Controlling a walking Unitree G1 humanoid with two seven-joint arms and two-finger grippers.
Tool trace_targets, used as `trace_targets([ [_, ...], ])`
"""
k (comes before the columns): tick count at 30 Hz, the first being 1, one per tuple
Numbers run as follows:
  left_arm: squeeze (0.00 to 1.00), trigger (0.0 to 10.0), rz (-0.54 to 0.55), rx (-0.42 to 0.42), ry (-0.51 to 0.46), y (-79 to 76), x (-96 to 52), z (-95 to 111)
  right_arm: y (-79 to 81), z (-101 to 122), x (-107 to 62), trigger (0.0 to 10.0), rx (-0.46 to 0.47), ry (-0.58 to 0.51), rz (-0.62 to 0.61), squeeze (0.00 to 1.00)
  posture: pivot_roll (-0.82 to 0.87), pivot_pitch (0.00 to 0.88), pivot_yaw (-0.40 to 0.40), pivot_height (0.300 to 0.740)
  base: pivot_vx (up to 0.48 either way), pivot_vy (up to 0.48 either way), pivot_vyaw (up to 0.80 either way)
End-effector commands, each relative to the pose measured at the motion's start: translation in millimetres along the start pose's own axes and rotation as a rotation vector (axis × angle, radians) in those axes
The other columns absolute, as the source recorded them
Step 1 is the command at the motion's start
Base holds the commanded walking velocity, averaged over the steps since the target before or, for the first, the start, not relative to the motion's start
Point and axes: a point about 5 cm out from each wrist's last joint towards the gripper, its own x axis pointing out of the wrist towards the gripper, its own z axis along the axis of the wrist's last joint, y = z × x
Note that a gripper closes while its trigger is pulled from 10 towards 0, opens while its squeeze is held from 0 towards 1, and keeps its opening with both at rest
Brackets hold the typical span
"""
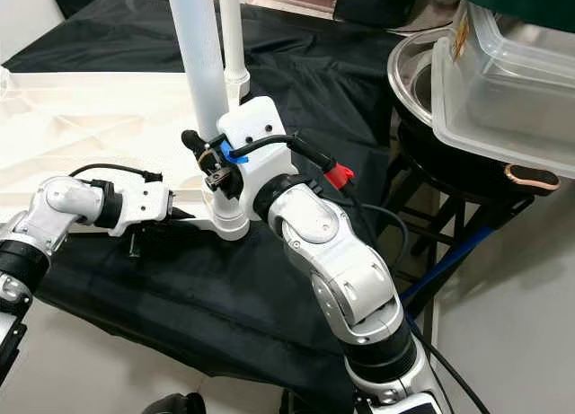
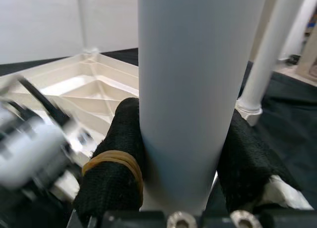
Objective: Building children table
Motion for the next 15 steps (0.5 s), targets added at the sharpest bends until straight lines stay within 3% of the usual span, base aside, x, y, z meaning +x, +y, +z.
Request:
trace_targets([
  [1, 1.0, 10.0, 0.007, -0.061, -0.056, 2.1, -7.3, 3, -22.9, -55, -5.2, 10.0, -0.02, 0.325, -0.158, 0.0, -0.13, 0.186, -0.047, 0.74, 0.0, 0.0, 0.0],
  [11, 1.0, 10.0, -0.05, -0.177, -0.179, -0.3, -20.5, 13, -22.1, -52, -4.7, 10.0, -0.009, 0.315, -0.16, 0.0, -0.13, 0.182, -0.042, 0.74, 0.0, 0.0, 0.0],
  [15, 1.0, 10.0, 0.097, -0.188, -0.252, 5.4, -11.9, 17, -27.5, -51, -3.6, 10.0, 0.007, 0.313, -0.189, 0.0, -0.13, 0.171, -0.036, 0.74, 0.0, 0.0, 0.0],
])
